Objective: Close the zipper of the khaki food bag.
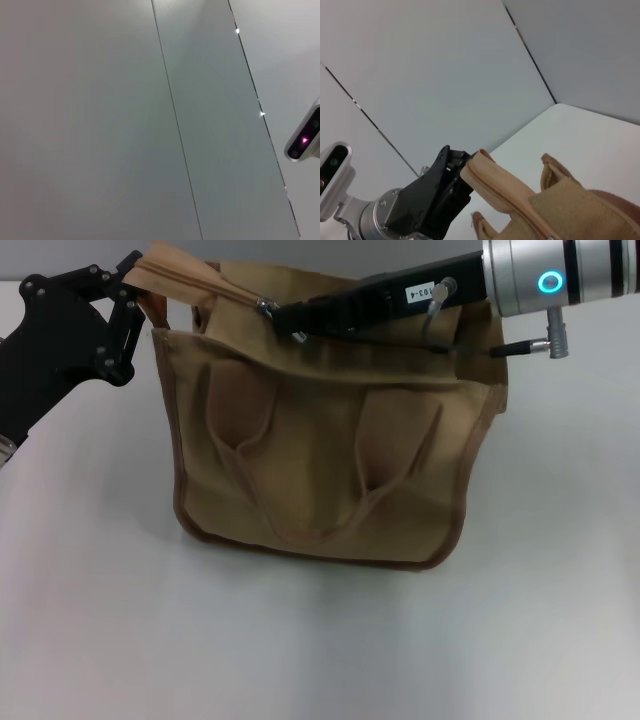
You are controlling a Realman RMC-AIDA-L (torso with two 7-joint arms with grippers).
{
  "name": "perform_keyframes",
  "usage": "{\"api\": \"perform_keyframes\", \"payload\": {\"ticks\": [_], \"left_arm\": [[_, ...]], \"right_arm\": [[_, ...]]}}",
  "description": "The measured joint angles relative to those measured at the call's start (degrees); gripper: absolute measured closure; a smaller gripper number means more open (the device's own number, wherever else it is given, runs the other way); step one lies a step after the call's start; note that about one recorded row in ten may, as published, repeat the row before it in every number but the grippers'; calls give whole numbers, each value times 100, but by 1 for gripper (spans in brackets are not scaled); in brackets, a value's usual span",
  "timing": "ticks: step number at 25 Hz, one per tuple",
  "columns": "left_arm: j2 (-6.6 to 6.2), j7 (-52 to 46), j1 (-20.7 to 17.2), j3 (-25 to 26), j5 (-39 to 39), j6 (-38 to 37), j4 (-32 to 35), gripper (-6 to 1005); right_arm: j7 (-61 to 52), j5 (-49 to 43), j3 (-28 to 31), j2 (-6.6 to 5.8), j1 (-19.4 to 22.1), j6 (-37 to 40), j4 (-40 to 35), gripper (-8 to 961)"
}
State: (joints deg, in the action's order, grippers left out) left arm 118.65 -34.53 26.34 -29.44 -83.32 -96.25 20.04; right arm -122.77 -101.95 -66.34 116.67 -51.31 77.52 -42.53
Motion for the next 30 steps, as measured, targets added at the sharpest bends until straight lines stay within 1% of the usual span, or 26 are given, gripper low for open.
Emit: {"api": "perform_keyframes", "payload": {"ticks": [30], "left_arm": [[0, 5, -59, 5, 148, 443, -2, 979]], "right_arm": [[528, 13, 85, 5, 278, -1, -23, 944]]}}
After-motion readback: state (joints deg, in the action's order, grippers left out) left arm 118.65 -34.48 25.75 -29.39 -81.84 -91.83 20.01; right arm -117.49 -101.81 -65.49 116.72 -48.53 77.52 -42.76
